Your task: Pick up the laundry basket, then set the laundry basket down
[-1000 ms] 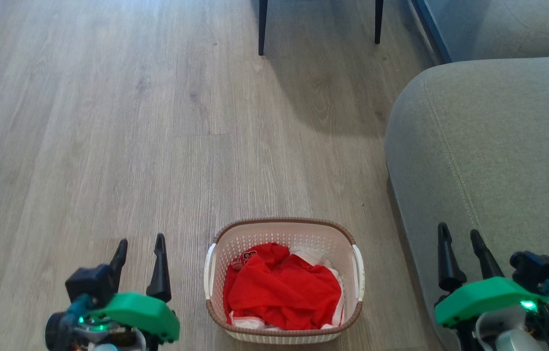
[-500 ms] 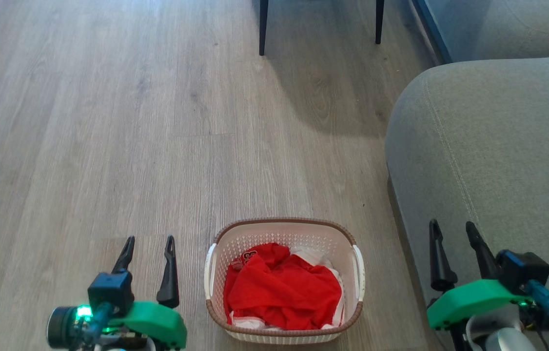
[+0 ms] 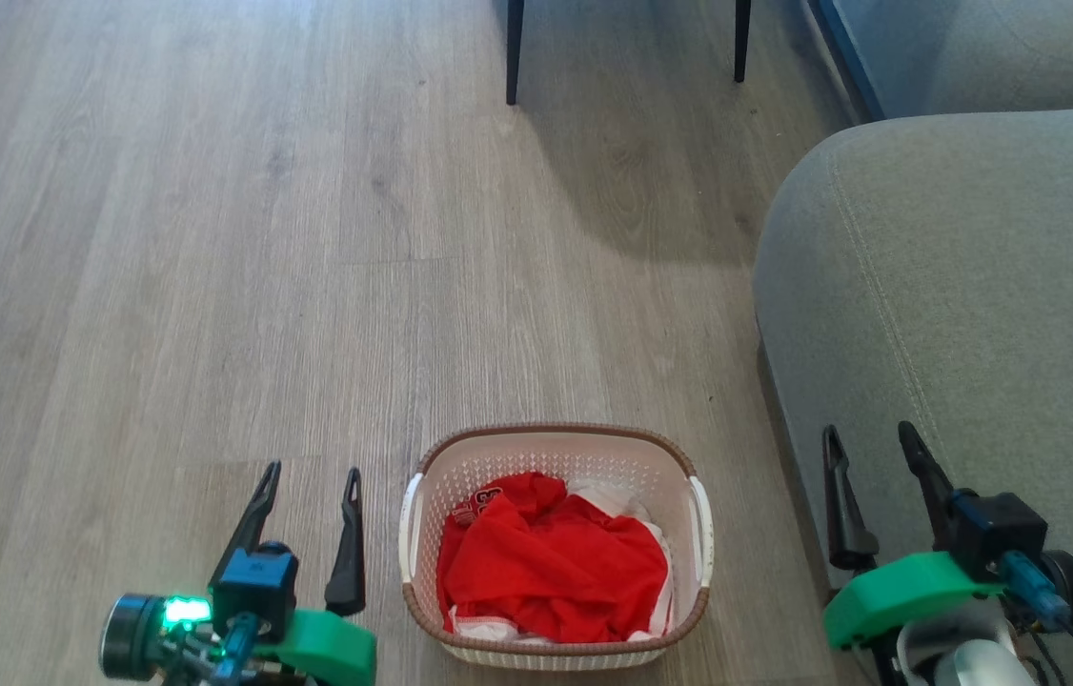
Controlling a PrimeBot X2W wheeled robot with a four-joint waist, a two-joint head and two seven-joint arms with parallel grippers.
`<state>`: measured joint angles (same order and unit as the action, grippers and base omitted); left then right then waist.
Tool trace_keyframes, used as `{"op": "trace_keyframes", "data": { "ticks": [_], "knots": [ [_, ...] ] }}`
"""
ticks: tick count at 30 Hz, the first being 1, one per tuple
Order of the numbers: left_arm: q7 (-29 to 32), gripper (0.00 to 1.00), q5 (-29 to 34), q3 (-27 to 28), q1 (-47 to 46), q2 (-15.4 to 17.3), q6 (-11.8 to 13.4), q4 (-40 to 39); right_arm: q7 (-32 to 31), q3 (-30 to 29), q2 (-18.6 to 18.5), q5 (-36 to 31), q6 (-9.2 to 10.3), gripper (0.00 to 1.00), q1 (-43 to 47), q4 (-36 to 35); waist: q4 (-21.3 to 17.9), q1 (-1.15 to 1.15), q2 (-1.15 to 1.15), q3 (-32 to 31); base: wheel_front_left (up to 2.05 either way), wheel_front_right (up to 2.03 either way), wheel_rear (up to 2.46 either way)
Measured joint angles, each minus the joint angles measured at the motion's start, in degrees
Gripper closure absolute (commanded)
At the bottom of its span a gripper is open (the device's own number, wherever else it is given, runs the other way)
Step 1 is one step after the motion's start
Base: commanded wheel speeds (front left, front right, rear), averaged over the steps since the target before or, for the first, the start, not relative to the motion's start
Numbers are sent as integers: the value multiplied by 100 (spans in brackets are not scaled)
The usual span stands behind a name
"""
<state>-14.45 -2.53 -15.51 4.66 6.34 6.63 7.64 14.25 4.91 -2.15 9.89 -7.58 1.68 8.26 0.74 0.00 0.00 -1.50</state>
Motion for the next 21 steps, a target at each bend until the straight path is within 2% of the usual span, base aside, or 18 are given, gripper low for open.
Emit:
{"op": "trace_keyframes", "data": {
  "ticks": [21],
  "knots": [
    [0,0,48,94,16,-15,-58,-12,0,-2,-3,-33,0,0,-1,2,-3,0,0,81,0,0,0]
  ]
}}
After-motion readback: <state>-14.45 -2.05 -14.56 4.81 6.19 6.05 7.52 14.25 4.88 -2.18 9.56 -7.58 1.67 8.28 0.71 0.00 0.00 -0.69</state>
